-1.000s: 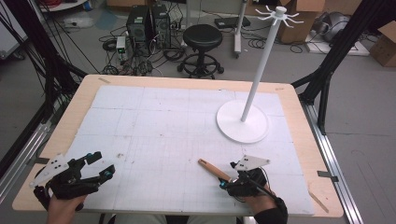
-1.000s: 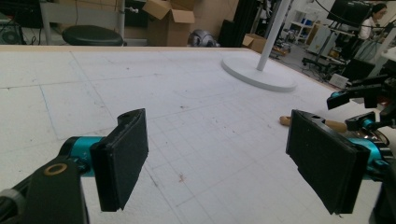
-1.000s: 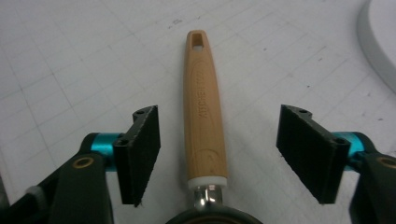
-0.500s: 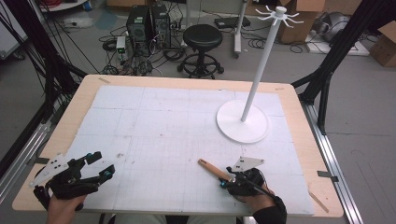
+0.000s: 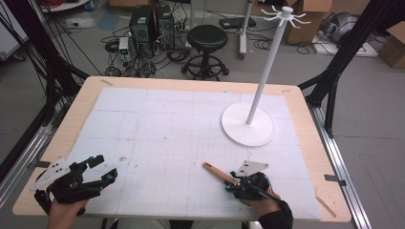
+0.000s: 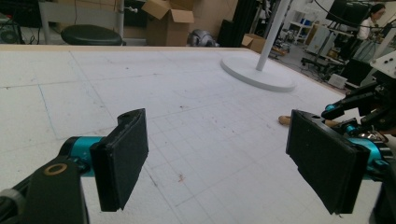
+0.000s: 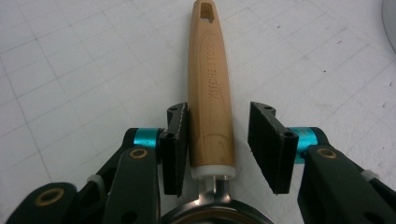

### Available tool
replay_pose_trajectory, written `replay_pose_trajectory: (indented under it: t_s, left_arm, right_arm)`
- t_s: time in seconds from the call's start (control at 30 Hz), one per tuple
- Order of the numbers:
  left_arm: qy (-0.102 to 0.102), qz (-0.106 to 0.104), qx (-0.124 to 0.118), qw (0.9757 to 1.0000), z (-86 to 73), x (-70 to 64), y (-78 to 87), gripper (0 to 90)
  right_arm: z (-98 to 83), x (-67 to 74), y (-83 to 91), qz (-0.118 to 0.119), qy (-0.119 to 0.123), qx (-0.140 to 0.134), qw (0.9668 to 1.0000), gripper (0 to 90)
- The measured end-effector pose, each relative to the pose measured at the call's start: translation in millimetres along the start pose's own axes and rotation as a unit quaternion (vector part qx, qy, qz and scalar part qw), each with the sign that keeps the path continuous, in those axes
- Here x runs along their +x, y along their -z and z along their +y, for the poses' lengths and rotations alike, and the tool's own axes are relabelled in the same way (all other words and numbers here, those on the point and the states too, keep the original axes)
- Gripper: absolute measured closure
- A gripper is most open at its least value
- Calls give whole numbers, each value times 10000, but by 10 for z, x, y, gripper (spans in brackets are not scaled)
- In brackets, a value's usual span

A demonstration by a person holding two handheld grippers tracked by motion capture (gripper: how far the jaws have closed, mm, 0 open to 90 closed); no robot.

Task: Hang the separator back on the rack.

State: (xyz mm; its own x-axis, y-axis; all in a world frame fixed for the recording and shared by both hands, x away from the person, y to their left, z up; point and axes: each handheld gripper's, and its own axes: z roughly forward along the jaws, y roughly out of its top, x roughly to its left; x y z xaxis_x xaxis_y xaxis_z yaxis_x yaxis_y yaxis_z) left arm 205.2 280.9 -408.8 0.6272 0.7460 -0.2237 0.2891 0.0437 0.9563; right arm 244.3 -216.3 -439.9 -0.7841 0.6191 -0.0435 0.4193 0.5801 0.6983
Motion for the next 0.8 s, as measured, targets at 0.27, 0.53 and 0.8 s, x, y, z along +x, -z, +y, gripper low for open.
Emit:
replay_pose_trajectory:
  t_s: [0.27, 0.53, 0.8]
  left_arm:
    - [5, 4, 3, 10000, 0, -2, -1, 213]
    - [2, 2, 7, 10000, 0, 0, 1, 213]
    - [5, 1, 9, 10000, 0, -1, -2, 213]
  right_arm:
    - [6, 8, -8, 67, 22, -6, 10000, 611]
    - [8, 4, -9, 101, 14, 12, 9999, 642]
    - [-1, -9, -14, 167, -42, 2, 9999, 656]
